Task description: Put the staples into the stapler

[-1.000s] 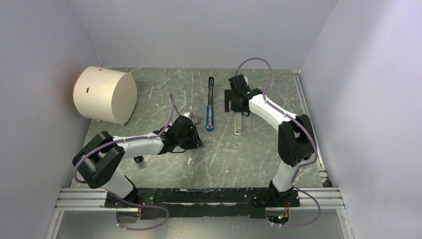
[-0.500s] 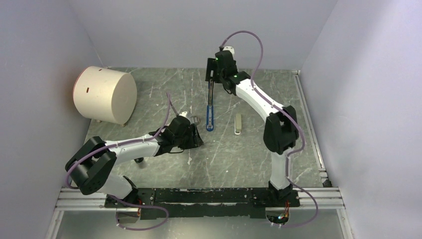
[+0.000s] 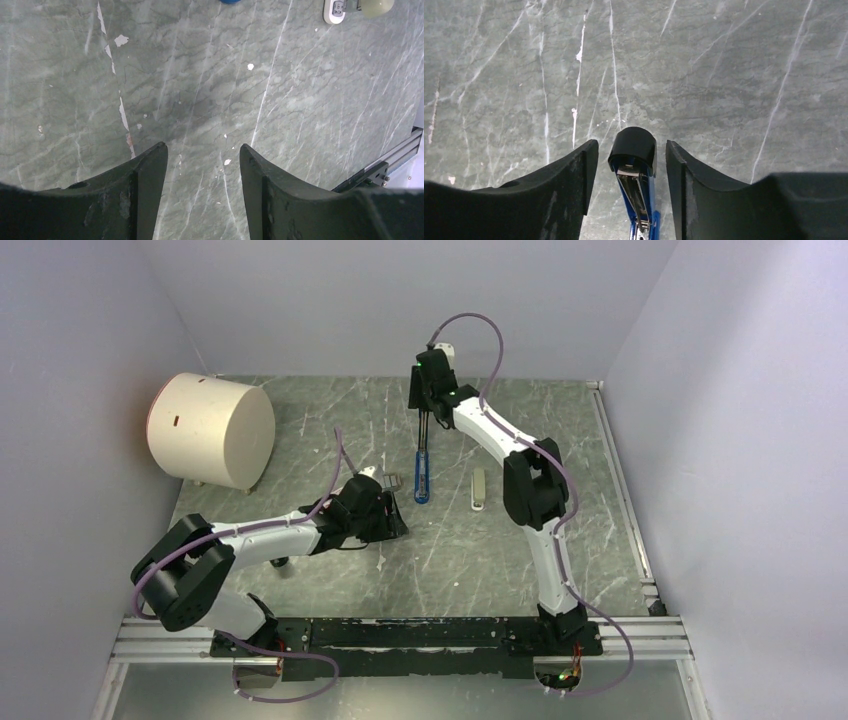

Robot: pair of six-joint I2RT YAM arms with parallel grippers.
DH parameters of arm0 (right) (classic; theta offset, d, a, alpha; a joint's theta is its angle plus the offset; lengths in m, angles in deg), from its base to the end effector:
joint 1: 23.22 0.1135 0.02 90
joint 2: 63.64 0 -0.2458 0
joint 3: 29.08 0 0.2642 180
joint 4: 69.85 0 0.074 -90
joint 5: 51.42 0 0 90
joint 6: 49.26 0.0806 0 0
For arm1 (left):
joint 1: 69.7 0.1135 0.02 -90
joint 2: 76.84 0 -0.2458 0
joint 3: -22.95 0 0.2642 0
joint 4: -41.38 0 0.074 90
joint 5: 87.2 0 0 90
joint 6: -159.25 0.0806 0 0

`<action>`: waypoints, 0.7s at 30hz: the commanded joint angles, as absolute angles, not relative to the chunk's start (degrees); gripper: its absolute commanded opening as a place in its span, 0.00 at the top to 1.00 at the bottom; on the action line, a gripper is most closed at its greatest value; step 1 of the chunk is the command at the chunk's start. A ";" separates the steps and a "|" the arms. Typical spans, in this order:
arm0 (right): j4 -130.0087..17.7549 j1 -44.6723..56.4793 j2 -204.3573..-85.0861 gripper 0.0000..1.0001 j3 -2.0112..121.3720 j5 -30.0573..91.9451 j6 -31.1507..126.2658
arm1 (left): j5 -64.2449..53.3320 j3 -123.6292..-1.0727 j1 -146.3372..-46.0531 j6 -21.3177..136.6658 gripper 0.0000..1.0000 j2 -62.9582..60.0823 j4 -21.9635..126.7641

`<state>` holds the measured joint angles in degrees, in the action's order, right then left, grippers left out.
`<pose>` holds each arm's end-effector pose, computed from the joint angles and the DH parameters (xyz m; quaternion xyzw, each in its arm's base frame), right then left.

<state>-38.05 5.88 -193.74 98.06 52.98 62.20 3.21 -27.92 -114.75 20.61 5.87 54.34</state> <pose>0.5053 0.2583 0.2012 -0.0006 0.8810 0.0960 0.4633 0.2286 -0.2282 0.1090 -0.0303 0.9227 -0.2781 0.2653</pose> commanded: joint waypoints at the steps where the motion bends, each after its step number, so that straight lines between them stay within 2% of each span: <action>1: -38.91 5.96 -194.94 0.47 100.13 54.17 61.61 | 3.66 -27.62 -114.35 20.69 0.40 5.54 54.09; 11: -38.98 6.48 -196.83 0.70 102.34 53.71 60.48 | 2.39 -27.56 -114.43 19.39 0.32 5.34 53.18; 15: -39.69 6.78 -194.81 0.74 99.97 54.76 59.67 | 2.72 -28.50 -114.41 19.82 0.23 5.70 54.41; 17: -40.23 6.92 -193.19 0.74 98.10 54.96 59.17 | 2.72 -28.50 -114.37 20.02 0.14 5.48 54.42; 21: -38.97 7.22 -190.34 0.74 95.52 55.56 58.84 | 2.44 -28.97 -114.41 20.36 0.17 5.88 53.74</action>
